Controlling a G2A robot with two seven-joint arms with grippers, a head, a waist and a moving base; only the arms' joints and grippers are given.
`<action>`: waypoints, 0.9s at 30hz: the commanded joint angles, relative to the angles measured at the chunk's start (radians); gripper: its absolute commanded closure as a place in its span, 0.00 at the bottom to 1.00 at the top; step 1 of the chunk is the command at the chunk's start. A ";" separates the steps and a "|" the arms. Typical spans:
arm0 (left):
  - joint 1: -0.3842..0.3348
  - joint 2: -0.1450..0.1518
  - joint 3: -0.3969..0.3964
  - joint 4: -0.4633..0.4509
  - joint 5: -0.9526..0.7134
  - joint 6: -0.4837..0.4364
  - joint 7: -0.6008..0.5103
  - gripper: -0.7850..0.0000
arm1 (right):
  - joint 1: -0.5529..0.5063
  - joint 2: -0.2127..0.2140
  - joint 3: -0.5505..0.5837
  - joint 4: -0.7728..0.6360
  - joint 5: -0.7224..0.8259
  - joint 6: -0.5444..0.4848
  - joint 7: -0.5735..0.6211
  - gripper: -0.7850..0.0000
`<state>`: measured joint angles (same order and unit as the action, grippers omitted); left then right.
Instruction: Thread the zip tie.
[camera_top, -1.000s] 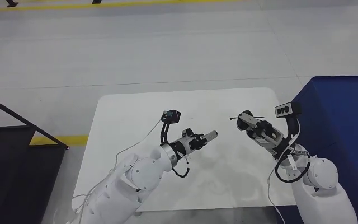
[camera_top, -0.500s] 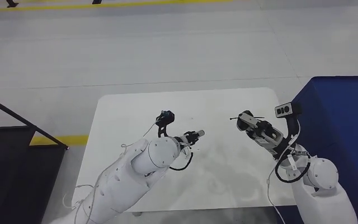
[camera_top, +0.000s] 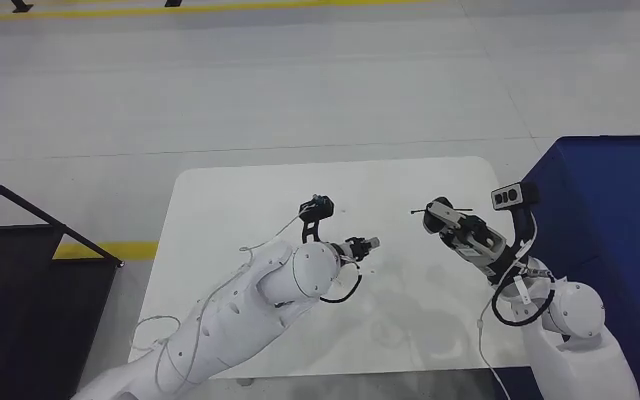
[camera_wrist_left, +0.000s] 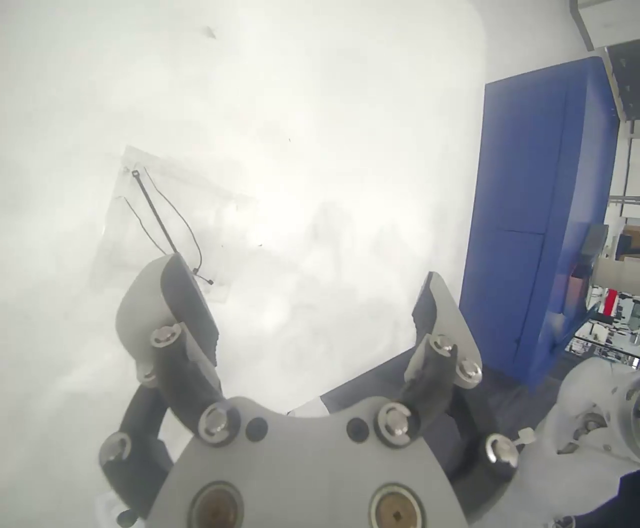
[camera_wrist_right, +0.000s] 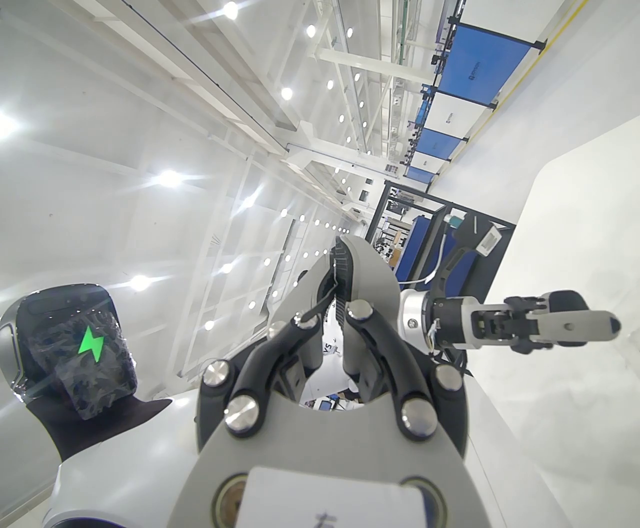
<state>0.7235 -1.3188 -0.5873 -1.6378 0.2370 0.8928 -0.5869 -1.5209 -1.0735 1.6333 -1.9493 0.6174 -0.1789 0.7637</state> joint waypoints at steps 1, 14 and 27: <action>-0.032 -0.026 0.015 0.049 -0.031 0.041 0.014 0.59 | 0.000 0.000 0.000 0.000 0.000 0.000 0.000 1.00; -0.148 -0.106 0.091 0.286 0.011 0.120 -0.094 0.75 | 0.000 0.000 0.000 0.000 0.000 0.000 0.000 1.00; -0.077 -0.107 0.015 0.290 0.192 0.120 -0.174 0.88 | 0.000 0.000 0.000 0.000 0.000 0.000 0.000 1.00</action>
<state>0.6408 -1.4237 -0.5684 -1.3546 0.3974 1.0123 -0.7546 -1.5209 -1.0735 1.6333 -1.9493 0.6174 -0.1789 0.7637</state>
